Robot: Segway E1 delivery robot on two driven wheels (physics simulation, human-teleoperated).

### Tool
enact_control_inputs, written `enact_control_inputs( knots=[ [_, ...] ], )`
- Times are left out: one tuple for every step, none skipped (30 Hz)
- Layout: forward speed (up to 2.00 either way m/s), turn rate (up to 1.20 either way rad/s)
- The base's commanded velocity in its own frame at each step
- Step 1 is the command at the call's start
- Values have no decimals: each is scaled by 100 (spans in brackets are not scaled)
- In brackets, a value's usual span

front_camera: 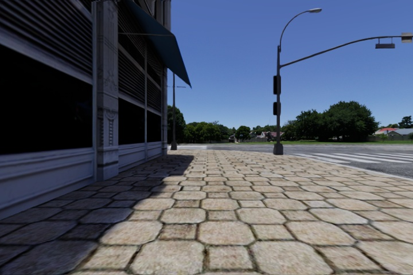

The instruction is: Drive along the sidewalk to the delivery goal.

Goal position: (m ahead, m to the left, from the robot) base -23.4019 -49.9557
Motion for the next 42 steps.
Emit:
enact_control_inputs(
  knots=[
    [200,0],
    [200,0],
    [200,0],
    [200,0],
    [200,0],
    [200,0],
    [200,0],
    [200,0],
    [200,0],
    [200,0],
    [200,0],
    [200,0],
    [200,0],
    [200,0],
    [200,0],
    [200,0],
    [200,0],
    [200,0],
    [200,0],
    [200,0],
    [200,0],
    [200,0],
    [200,0],
    [200,0],
    [200,0],
    [200,0],
    [200,0],
    [200,0],
    [200,0],
    [200,0],
    [200,0],
    [200,0],
    [200,0],
    [200,0],
    [200,0],
    [200,0],
    [200,0],
    [200,0],
    [200,0],
    [200,0],
    [200,0],
    [200,0]
  ],
)
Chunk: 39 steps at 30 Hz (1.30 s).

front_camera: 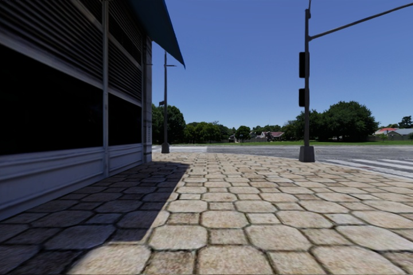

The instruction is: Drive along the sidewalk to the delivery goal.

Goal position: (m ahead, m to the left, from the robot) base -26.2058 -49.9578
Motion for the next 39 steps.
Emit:
enact_control_inputs(
  knots=[
    [200,0],
    [200,0],
    [200,0],
    [200,0],
    [200,0],
    [200,0],
    [200,0],
    [200,0],
    [200,0],
    [200,0],
    [200,0],
    [200,0],
    [200,0],
    [200,0],
    [200,0],
    [200,0],
    [200,0],
    [200,0],
    [200,0],
    [200,0],
    [200,0],
    [200,0],
    [200,0],
    [200,0],
    [200,0],
    [200,0],
    [200,0],
    [200,0],
    [200,0],
    [200,0],
    [200,0],
    [200,0],
    [200,0],
    [200,0],
    [200,0],
    [200,0],
    [200,0],
    [200,0],
    [200,0]
  ],
)
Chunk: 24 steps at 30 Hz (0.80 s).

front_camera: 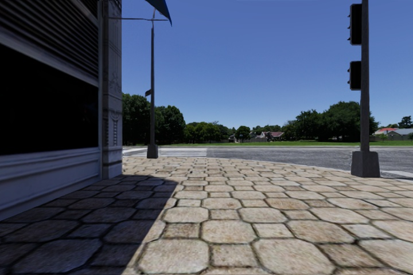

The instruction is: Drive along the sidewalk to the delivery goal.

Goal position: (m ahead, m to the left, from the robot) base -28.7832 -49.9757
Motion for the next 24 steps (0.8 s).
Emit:
enact_control_inputs(
  knots=[
    [200,0],
    [200,0],
    [200,0],
    [200,0],
    [200,0],
    [200,0],
    [200,0],
    [200,0],
    [200,0],
    [200,-13],
    [200,-23],
    [200,-23],
    [200,-28],
    [200,-34],
    [200,-44],
    [200,-57],
    [200,-69],
    [200,-69],
    [200,-80],
    [200,-94],
    [200,-98],
    [200,-99],
    [200,-102],
    [200,-102]
  ],
)
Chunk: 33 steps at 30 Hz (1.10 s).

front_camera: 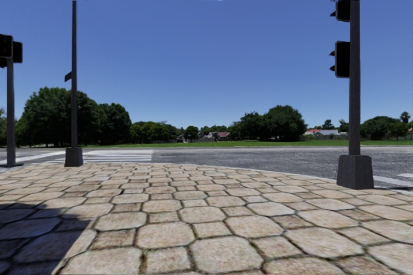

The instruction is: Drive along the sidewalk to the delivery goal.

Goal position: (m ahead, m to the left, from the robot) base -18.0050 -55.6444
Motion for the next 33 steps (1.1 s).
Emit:
enact_control_inputs(
  knots=[
    [200,-106],
    [200,-107],
    [200,-108],
    [200,-111],
    [200,-113],
    [200,-113],
    [200,-113],
    [200,-113],
    [200,-113],
    [200,-113],
    [200,-113],
    [200,-113],
    [200,-113],
    [200,-113],
    [200,-113],
    [200,-113],
    [200,-113],
    [200,-113],
    [200,-113],
    [200,-113],
    [200,-113],
    [200,-113],
    [200,-113],
    [200,-112],
    [200,-112],
    [200,-112],
    [200,-112],
    [200,-112],
    [200,-112],
    [200,-111],
    [200,-89],
    [200,-76],
    [200,-76]
  ],
)
